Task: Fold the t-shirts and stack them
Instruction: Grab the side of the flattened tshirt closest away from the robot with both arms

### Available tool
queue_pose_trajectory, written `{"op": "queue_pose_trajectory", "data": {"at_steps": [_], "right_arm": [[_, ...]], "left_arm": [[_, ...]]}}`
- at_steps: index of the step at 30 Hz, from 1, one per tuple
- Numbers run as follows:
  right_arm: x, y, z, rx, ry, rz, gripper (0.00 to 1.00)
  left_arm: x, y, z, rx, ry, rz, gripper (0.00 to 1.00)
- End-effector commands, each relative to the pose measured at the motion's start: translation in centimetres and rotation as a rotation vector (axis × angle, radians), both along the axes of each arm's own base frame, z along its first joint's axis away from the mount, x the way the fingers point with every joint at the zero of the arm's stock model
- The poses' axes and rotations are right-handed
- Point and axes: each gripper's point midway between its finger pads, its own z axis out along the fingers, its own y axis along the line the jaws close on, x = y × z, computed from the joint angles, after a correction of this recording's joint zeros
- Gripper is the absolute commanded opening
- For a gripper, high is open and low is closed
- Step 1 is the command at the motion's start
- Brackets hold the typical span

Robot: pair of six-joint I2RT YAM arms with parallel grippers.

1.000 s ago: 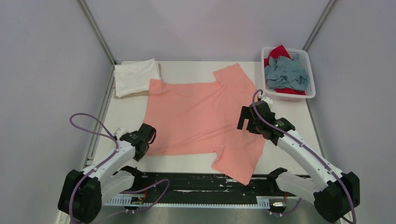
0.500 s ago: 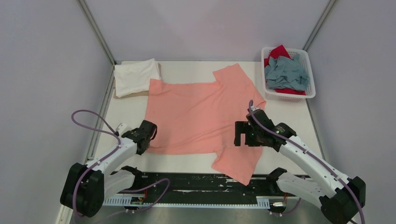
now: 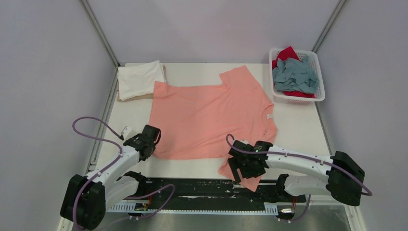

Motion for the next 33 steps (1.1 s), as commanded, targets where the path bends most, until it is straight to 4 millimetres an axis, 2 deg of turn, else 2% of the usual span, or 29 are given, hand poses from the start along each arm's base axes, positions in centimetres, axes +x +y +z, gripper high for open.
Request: {"op": "queue_pose_trajectory", "data": {"at_steps": [1,3,5,9,12,15,18,24,27,30,33], "right_arm": [[-0.9,-0.3,-1.1,-0.044,0.021,-0.103,0.79],[-1.2,-0.3,-1.4,-0.045,0.022,-0.107,0.72],[-1.1,-0.5,-1.7,-0.061,0.005,-0.132,0.71],[0.7,-0.3,-2.3,-0.079,-0.093,-0.213,0.70],[1.6,-0.1,-3.1,-0.086,-0.130,-0.272,0.64],[1.5,-0.1,-3.6,-0.105,-0.128,-0.288,0.50],[1.4,-0.6,-3.4,-0.122,-0.131,-0.290,0.28],[0.2,-0.8,-1.2,-0.109,-0.079,-0.226,0.00],[-1.0,-0.9,0.2,-0.084,-0.024,-0.177,0.00],[-1.7,-1.0,1.6,-0.062,0.001,-0.150,0.00],[-2.8,-1.2,2.2,-0.061,0.051,-0.122,0.00]], "left_arm": [[-1.2,-1.1,-1.4,-0.062,0.054,-0.030,0.00],[-1.2,-1.1,-1.3,-0.062,0.054,-0.029,0.00],[-1.3,-1.0,-1.3,-0.063,0.053,-0.028,0.00],[-1.4,-1.0,-1.3,-0.066,0.048,-0.021,0.00],[-1.5,-0.8,-1.2,-0.061,0.043,-0.014,0.00],[-1.6,-0.6,-0.9,-0.056,0.038,-0.009,0.00],[-1.4,-0.7,-0.5,-0.064,0.019,-0.006,0.00],[-2.6,-0.2,0.4,-0.071,0.031,0.032,0.00],[-3.8,0.2,1.1,-0.099,0.014,0.080,0.00],[-5.7,0.5,0.8,-0.139,0.016,0.137,0.00],[-6.5,0.4,1.1,-0.198,-0.041,0.156,0.00]]}}
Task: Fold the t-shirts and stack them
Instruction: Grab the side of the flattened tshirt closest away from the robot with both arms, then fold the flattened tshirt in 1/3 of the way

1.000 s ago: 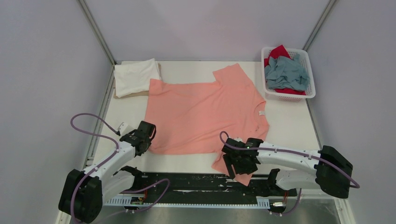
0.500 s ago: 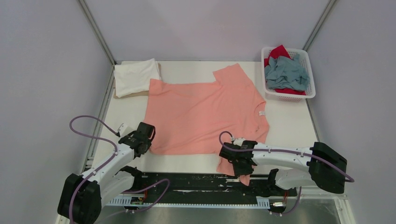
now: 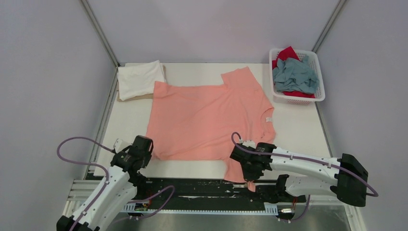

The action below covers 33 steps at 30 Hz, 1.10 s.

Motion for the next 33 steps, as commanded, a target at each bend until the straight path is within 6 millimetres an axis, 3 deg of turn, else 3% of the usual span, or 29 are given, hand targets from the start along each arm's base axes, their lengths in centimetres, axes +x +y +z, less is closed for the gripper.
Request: {"op": "queue_pose_trajectory", "data": {"at_steps": [1,9,17,27,33], "right_arm": [[-2.4,-0.2,1.7,0.018,0.113,0.063,0.00],[-4.6,-2.6,3.0,-0.088,0.190,0.072,0.00],[-3.8,-2.6,2.7,-0.105,0.159,0.019,0.00],[0.9,-2.7,4.0,-0.023,0.031,-0.126,0.00],[3.7,-1.8,4.5,0.009,-0.012,-0.076,0.00]], "left_arm": [[-3.3,0.8,-0.8,-0.051,0.028,0.090,0.00],[-4.1,0.5,0.3,-0.109,-0.018,0.078,0.00],[-3.9,0.7,1.4,-0.117,-0.057,0.094,0.00],[-3.7,4.4,3.5,0.027,-0.118,0.258,0.00],[-1.3,3.0,4.0,0.010,-0.148,0.189,0.00]]}}
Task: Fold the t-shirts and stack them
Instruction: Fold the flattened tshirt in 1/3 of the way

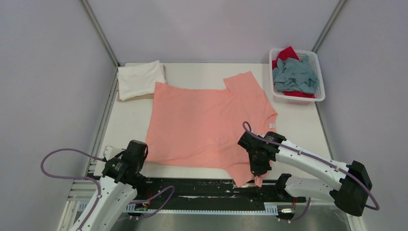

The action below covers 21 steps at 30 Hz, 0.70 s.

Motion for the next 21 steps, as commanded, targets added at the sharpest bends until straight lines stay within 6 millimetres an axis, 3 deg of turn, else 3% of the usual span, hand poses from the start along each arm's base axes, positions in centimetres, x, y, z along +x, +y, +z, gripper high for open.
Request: {"op": "queue_pose_trajectory", "data": {"at_steps": [1,8,17,21], "right_arm": [[3.5,1.0,1.6,0.035,-0.090,0.039,0.00],[11.4,2.2,4.5,0.114,-0.320,-0.018,0.00],[18.2,0.4,6.1,0.101,-0.445,-0.123,0.00],[20.2,-0.2,6.2,0.094,-0.458,-0.134,0.00]], "left_arm": [[1.6,0.8,1.4,0.065,-0.038,0.023,0.00],[7.4,-1.0,4.7,0.123,-0.157,-0.090,0.00],[12.5,-2.0,4.9,0.199,-0.096,-0.140,0.00],[14.1,-2.0,4.6,0.194,-0.083,-0.131,0.00]]}}
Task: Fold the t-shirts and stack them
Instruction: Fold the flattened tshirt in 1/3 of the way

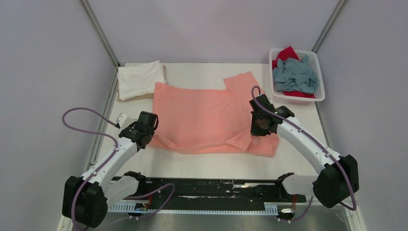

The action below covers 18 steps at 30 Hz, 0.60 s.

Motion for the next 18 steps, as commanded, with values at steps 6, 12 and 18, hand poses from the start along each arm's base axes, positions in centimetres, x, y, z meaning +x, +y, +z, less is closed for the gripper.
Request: {"op": "queue_pose_trajectory", "data": {"at_steps": [6,12,18], "right_arm": [[6.1,-1.3,1.8,-0.014,-0.113,-0.026,0.00],[8.3,-1.6,0.8,-0.017,-0.096,-0.037,0.00],[11.5,-2.0,-0.6,-0.001,-0.086,-0.066,0.01]], "left_arm": [[4.8,1.5,1.7,0.046,-0.067,0.055,0.00],[6.5,1.9,0.6,0.053,-0.030,0.058,0.00],[7.6,2.2,-0.8,0.052,0.018,0.070,0.00]]}}
